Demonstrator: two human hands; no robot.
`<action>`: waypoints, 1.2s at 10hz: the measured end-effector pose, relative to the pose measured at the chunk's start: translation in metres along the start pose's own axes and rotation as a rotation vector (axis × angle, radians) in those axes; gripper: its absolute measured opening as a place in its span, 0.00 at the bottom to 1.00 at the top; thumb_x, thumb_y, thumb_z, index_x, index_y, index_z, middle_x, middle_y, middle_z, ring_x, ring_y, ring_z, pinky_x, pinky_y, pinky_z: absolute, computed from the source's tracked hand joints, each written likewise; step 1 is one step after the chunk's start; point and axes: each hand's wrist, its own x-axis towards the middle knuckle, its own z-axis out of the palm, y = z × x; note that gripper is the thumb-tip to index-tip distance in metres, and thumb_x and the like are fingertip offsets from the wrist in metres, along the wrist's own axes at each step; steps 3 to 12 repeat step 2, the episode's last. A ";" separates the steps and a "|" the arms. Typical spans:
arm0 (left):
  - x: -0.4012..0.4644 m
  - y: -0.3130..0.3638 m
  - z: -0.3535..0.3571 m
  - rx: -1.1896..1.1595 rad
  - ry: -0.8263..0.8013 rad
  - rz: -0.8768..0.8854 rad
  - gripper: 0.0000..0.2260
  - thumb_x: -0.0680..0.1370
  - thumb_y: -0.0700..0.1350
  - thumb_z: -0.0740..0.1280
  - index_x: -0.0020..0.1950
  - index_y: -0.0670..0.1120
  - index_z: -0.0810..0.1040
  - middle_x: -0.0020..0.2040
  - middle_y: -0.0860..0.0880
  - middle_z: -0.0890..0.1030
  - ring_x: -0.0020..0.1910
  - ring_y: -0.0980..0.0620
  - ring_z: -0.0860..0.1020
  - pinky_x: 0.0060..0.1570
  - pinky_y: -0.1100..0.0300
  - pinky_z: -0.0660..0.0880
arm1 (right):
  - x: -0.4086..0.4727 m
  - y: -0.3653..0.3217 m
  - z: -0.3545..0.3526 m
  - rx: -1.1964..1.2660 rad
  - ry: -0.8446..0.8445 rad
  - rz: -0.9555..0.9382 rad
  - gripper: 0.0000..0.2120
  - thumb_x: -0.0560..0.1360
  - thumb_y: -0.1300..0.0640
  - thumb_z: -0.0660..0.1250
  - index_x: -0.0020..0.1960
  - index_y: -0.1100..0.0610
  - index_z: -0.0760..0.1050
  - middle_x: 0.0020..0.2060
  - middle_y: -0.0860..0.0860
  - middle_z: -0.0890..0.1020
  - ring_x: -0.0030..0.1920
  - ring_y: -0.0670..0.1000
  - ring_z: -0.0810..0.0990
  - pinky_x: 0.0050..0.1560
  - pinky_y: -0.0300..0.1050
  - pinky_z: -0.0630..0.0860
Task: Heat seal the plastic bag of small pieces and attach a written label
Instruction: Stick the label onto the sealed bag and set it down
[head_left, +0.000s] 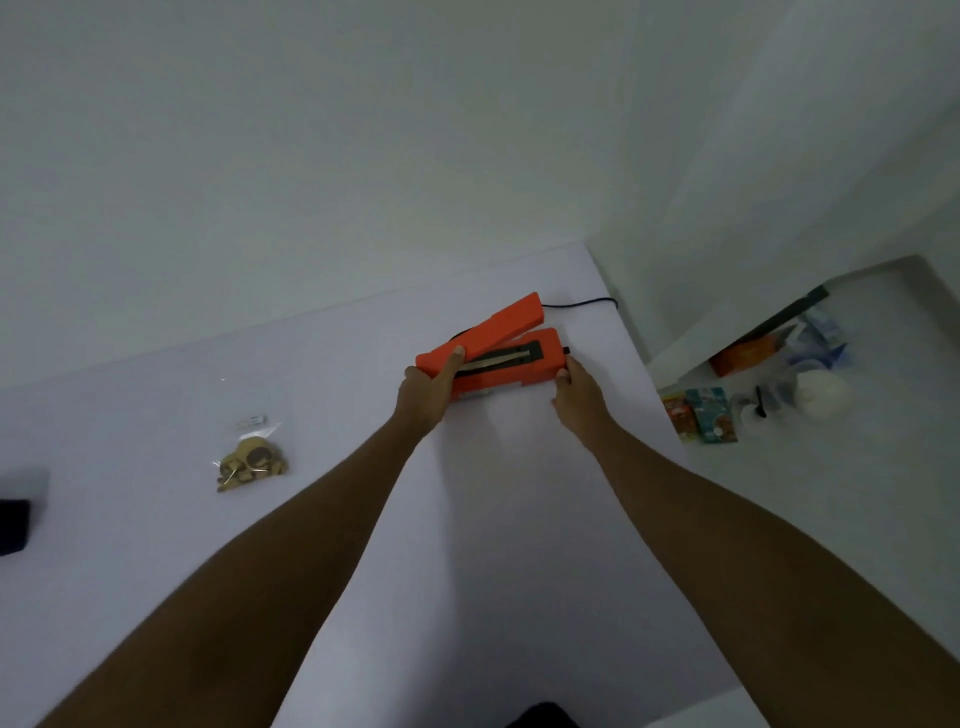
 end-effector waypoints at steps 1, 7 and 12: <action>-0.008 0.001 -0.005 0.052 -0.024 0.028 0.41 0.76 0.68 0.59 0.75 0.37 0.60 0.71 0.38 0.70 0.67 0.40 0.72 0.55 0.56 0.67 | -0.016 -0.012 -0.011 -0.086 -0.001 -0.073 0.18 0.85 0.56 0.51 0.69 0.60 0.72 0.54 0.57 0.79 0.54 0.56 0.77 0.56 0.52 0.73; -0.024 0.001 -0.021 0.121 0.008 0.078 0.39 0.78 0.66 0.58 0.75 0.35 0.61 0.71 0.37 0.70 0.68 0.39 0.71 0.55 0.56 0.67 | -0.039 -0.041 -0.029 -0.154 0.057 -0.083 0.20 0.86 0.58 0.50 0.74 0.63 0.67 0.69 0.61 0.75 0.70 0.62 0.72 0.70 0.52 0.67; -0.024 0.001 -0.021 0.121 0.008 0.078 0.39 0.78 0.66 0.58 0.75 0.35 0.61 0.71 0.37 0.70 0.68 0.39 0.71 0.55 0.56 0.67 | -0.039 -0.041 -0.029 -0.154 0.057 -0.083 0.20 0.86 0.58 0.50 0.74 0.63 0.67 0.69 0.61 0.75 0.70 0.62 0.72 0.70 0.52 0.67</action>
